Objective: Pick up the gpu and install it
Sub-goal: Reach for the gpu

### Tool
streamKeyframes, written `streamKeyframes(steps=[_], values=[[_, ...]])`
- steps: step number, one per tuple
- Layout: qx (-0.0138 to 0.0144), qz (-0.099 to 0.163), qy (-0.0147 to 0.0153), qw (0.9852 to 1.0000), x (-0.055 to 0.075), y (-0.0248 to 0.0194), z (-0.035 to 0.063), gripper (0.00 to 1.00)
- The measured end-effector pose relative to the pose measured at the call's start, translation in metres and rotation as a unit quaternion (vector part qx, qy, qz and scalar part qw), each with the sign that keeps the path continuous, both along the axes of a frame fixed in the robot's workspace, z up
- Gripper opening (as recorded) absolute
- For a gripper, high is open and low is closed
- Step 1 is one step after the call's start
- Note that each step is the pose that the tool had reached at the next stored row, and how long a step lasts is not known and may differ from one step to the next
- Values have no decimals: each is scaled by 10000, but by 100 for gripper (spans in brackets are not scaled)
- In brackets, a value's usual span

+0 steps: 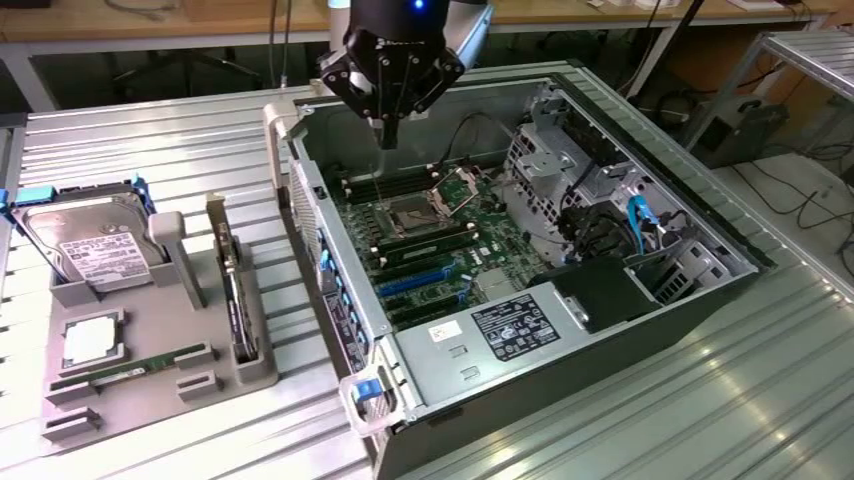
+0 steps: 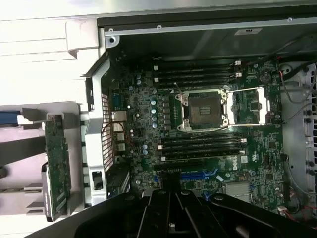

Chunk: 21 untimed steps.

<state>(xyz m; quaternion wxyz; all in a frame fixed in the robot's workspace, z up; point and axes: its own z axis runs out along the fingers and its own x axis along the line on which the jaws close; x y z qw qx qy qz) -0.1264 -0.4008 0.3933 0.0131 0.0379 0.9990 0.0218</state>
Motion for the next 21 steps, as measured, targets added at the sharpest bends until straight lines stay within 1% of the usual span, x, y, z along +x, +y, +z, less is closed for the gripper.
streamKeyframes(steps=[6,7,8,11,16,18,19,21], values=[[0,1,0,10000,-238,-65,0,11],[0,1,0,10000,-293,-79,0,11],[0,0,0,10000,-381,-102,0,11],[0,0,0,10000,-578,-152,0,11],[0,0,0,10000,-796,-208,-4,11],[0,0,0,10000,-880,-225,-13,11],[0,1,0,10000,-959,-240,-27,11],[0,0,0,10000,-1035,-254,-41,11]])
